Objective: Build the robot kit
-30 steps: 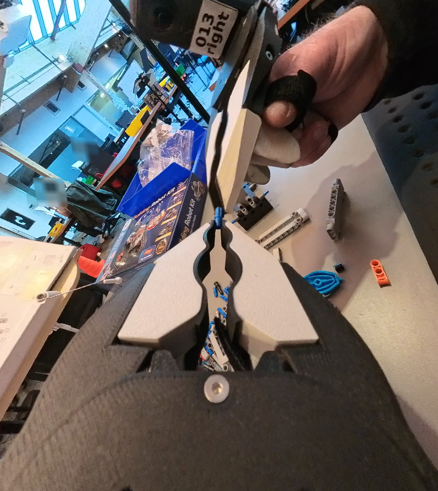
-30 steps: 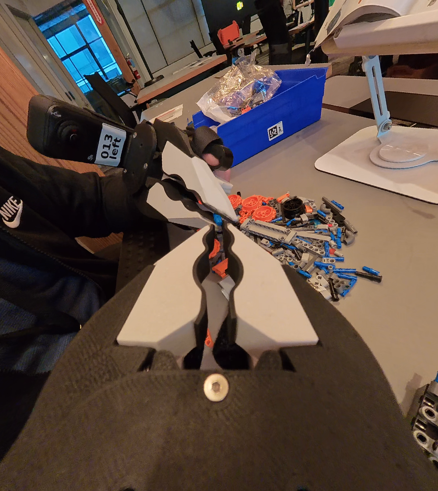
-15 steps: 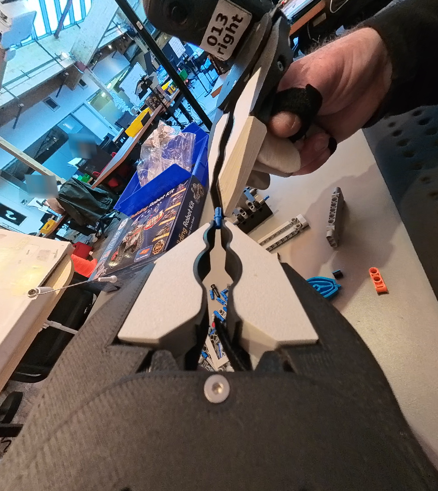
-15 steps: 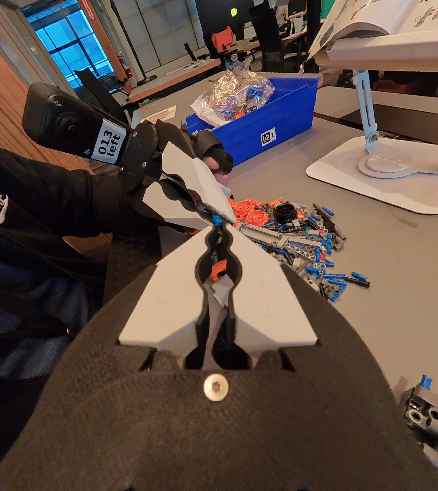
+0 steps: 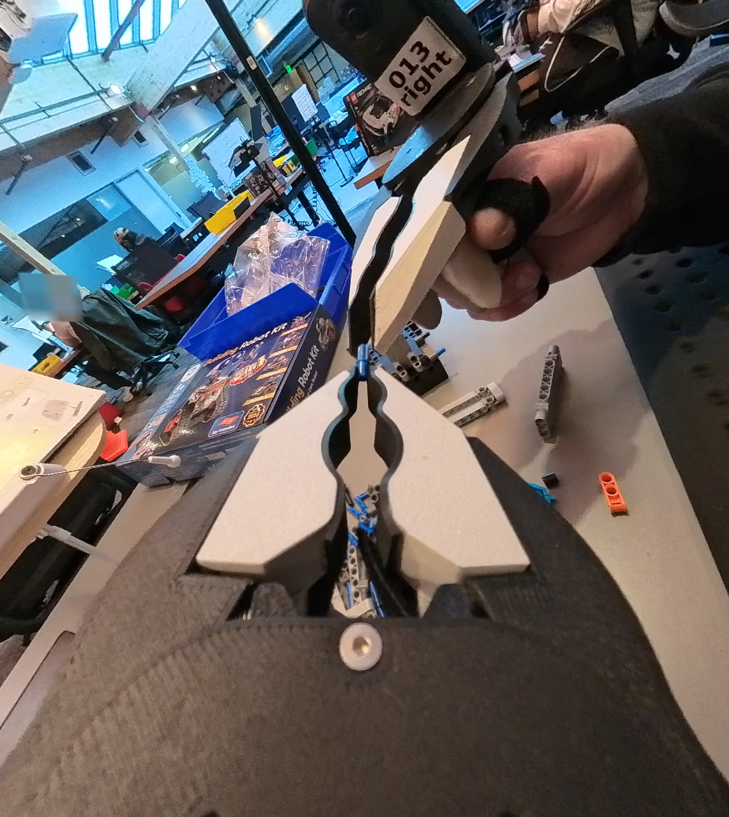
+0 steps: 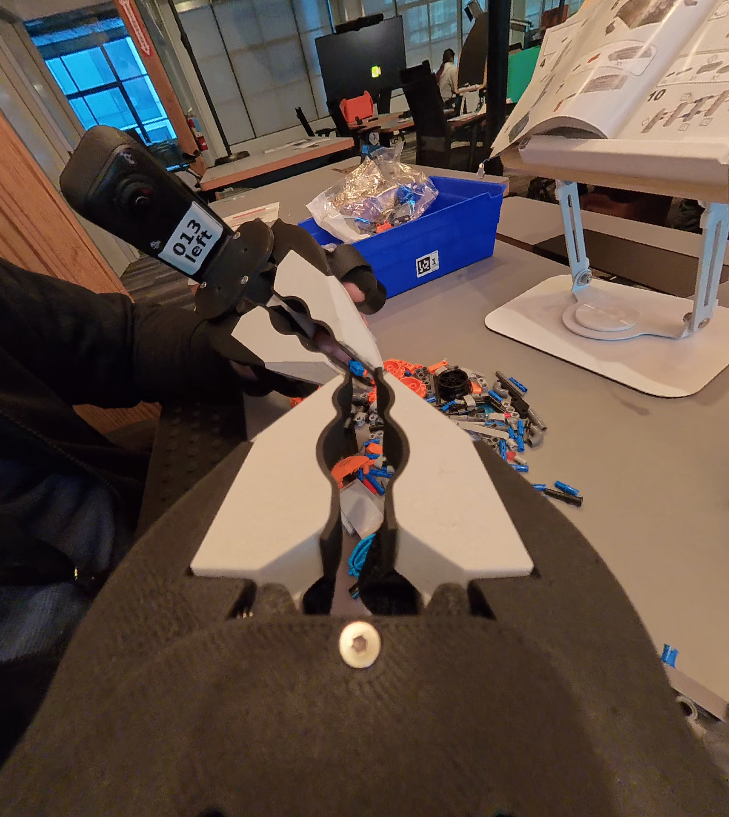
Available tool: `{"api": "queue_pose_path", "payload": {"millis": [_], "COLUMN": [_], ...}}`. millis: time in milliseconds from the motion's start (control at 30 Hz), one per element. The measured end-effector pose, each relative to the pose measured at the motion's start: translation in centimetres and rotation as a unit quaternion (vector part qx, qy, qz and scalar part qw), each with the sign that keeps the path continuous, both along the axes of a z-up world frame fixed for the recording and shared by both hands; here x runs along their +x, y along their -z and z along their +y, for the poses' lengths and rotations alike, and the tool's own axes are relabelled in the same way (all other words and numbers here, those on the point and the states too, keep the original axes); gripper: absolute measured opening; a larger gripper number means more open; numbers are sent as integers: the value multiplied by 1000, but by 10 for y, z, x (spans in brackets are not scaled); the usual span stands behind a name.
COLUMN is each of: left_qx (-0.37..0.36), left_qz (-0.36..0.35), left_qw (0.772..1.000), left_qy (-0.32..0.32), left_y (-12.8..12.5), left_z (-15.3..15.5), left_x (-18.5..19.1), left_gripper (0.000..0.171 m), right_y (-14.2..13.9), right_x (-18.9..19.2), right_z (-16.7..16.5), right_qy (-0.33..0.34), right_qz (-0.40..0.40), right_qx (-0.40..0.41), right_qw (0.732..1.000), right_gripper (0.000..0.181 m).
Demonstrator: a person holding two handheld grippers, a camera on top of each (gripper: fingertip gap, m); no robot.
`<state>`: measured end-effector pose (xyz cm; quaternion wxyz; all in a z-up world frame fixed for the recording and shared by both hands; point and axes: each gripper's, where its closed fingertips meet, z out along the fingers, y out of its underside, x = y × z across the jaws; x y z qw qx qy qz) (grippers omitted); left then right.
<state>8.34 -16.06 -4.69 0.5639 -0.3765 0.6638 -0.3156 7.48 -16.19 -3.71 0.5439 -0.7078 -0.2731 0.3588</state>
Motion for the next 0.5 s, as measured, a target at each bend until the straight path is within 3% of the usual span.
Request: {"api": "queue_pose_path", "payload": {"millis": [267, 500], "left_qx": [73, 91], "left_qz": [21, 40], "left_qw": [997, 994], "left_qy": [-34, -36], "left_y": [7, 15], "left_z": [3, 3], "left_x": [3, 5], "left_gripper": [1, 1], "right_y": [5, 4], "right_x": [-4, -12], "right_z": [3, 1], "right_qy": [2, -5], "right_qz": [-9, -22], "right_qx": [-12, 2], "right_qw": [1000, 1000], "right_gripper": [5, 0]}}
